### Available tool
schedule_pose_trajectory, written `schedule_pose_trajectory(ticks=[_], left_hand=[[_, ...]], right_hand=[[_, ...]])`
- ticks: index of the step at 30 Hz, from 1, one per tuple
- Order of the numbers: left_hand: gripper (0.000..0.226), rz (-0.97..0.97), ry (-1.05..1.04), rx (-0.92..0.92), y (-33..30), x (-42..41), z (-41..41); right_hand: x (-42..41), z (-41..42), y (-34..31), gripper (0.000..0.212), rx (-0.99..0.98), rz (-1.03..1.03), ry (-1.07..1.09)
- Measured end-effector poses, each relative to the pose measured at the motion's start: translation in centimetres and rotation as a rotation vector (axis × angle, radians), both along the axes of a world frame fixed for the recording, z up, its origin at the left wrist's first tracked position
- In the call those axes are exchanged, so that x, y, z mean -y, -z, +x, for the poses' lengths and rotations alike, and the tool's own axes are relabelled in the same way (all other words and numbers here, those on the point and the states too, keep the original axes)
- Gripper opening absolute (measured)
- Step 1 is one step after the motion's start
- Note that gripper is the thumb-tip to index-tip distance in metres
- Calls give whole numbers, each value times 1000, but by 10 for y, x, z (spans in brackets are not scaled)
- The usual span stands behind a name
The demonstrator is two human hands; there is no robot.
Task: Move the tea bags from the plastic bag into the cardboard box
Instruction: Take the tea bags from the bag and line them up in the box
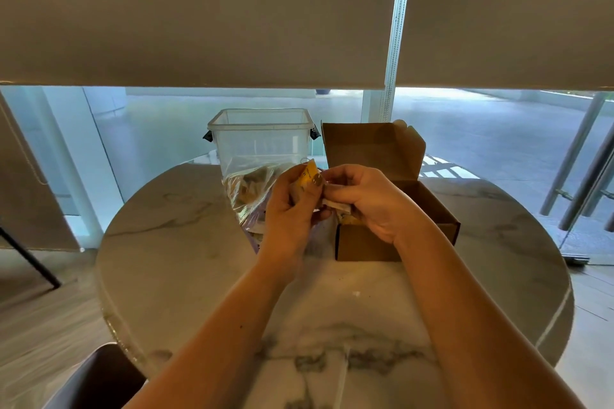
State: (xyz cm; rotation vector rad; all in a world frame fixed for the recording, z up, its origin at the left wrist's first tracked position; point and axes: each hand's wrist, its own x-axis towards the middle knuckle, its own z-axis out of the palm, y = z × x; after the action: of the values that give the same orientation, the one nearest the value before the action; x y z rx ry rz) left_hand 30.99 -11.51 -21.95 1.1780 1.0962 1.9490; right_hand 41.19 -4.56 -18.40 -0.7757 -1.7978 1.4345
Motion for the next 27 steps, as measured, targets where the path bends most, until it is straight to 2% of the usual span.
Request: schedule_pose_trajectory(ticks=[4,9,15,20,22,24,27], left_hand=[[15,-19,8,84,-2,0,-2],[19,-108,183,180,-4,2,2],[21,-251,259,210,-7,6,2],[11,-374,337,264,-8,6,0],[17,-396,335,241,-7,6,1],[27,-404,327,229,-6,6,1],[28,-393,321,216,-7,6,2]], right_hand=[[-5,10,-4,13,-60,-91,46],[-9,15,-4,5,-207,-164,70],[-12,14,0,5,-422,-311,54],[-14,8,2,21,-492,-247,-68],[-12,6,2,29,-547,-253,-145],[-8,3,1,29,-650,-307,-219],[-3,0,0,24,-696,-280,-208]])
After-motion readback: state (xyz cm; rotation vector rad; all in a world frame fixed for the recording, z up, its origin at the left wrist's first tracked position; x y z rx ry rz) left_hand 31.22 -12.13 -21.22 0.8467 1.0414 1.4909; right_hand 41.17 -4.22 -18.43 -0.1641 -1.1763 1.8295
